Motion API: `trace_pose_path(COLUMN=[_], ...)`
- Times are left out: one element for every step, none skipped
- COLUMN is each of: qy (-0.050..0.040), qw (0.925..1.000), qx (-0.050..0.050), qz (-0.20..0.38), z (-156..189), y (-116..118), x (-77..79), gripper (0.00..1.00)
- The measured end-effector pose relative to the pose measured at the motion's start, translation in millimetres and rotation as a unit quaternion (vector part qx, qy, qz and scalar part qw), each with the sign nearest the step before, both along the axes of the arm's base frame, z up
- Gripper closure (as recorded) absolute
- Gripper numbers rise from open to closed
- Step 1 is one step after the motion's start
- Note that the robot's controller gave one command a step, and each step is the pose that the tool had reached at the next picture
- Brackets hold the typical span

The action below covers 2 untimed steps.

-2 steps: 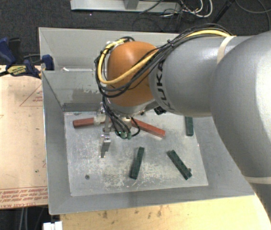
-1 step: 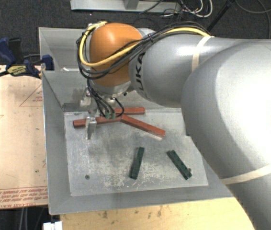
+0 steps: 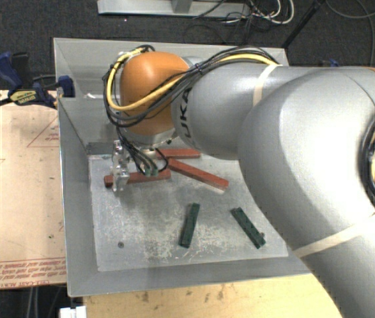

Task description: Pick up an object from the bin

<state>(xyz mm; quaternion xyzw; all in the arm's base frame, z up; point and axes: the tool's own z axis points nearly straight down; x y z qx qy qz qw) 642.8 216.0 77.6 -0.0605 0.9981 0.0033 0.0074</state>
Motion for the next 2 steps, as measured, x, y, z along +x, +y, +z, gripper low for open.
trace_pose_path(qy=[0.0000, 0.0037], qw=[1.0000, 0.9999], qx=[0.000, -0.002], qz=[0.000, 0.010], z=[0.0, 155.1], y=[0.0, 2.6], x=[0.0, -20.5], gripper=[1.00, 1.00])
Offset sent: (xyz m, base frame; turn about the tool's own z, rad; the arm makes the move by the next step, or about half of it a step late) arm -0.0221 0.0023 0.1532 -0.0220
